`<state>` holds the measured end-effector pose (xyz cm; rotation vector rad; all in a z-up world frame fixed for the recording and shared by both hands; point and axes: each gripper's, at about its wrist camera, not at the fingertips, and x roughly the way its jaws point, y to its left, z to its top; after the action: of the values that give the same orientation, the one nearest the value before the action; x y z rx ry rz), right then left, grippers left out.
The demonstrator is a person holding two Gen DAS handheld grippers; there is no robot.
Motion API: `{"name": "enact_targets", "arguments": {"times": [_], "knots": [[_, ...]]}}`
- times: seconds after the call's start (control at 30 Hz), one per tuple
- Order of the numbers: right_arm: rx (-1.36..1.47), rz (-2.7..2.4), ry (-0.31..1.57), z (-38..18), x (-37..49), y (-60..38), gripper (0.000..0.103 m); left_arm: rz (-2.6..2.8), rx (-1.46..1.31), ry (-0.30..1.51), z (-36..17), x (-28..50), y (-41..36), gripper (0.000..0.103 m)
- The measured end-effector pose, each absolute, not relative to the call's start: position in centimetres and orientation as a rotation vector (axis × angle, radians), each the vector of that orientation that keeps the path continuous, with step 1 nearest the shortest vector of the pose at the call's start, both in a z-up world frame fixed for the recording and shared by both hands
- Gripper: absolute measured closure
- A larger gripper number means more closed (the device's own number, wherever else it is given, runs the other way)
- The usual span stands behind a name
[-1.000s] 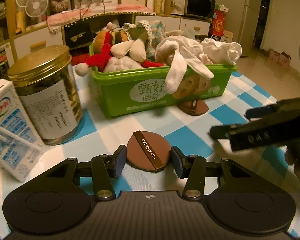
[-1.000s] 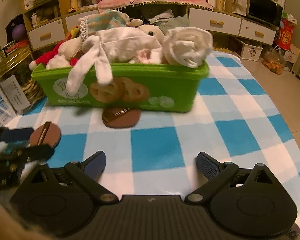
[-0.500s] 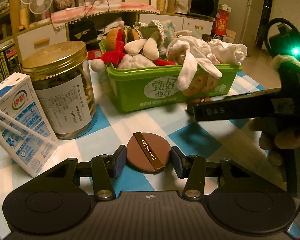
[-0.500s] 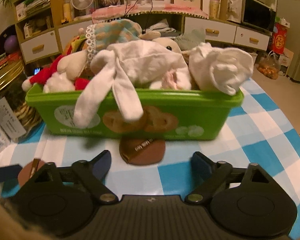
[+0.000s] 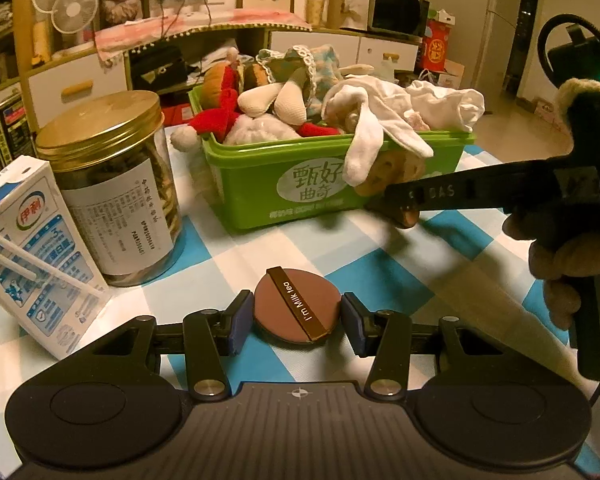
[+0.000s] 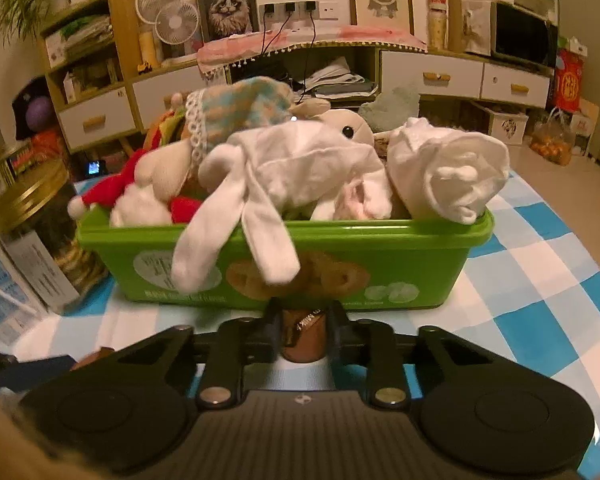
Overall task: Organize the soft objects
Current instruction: 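Grasp second brown coaster with right tool while left tool holds its coaster, then carry both brown coasters over green tray and open both tools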
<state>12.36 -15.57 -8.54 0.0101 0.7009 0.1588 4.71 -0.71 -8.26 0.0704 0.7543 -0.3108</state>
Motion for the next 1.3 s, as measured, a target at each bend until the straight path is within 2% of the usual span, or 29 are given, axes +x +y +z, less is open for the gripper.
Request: {"name": "enact_targets", "arguments": {"times": [0.03,0.07,0.33,0.4,0.47,0.77,0.83,0.87,0.97,1.07,1.3], "knots": [[0.01,0.162,0.7,-8.6,12.3,-15.7,0.092,-0.311,0.072,0.755,-8.3,4.7,-0.8,0.055],[0.008,0.161,0.699,-8.6,12.3,-15.9,0.098,-0.312,0.073,0.755,-8.3,4.7,-0.8,0.055],[0.066,0.174,0.745,-8.6,12.3,-18.2,0.098,-0.311,0.069,0.757,-8.3,4.8,-1.0,0.055],[0.057,0.191,0.741,-8.3,12.0,-17.9,0.094,-0.311,0.065,0.759,-8.3,4.9,-1.0,0.055],[-0.001,0.215,0.71,-8.0,11.5,-17.2,0.079,-0.31,0.063,0.76,-8.3,5.0,-1.0,0.055],[-0.224,0.288,0.703,-9.7,10.7,-12.7,0.078,-0.309,0.054,0.769,-8.3,5.0,-0.6,0.054],[-0.263,0.283,0.698,-9.9,10.8,-12.2,0.079,-0.309,0.053,0.77,-8.4,5.0,-0.6,0.054],[-0.281,0.278,0.693,-9.9,10.8,-12.0,0.088,-0.309,0.054,0.771,-8.4,5.0,-0.6,0.055],[-0.315,0.255,0.687,-10.1,11.0,-12.1,0.096,-0.308,0.054,0.77,-8.4,5.0,-0.6,0.054],[-0.328,0.258,0.676,-10.0,10.7,-12.0,0.097,-0.308,0.054,0.768,-8.4,5.0,-0.7,0.055],[-0.167,0.262,0.71,-8.0,11.5,-14.0,0.097,-0.311,0.047,0.759,-8.1,5.2,-0.7,0.056]]}}
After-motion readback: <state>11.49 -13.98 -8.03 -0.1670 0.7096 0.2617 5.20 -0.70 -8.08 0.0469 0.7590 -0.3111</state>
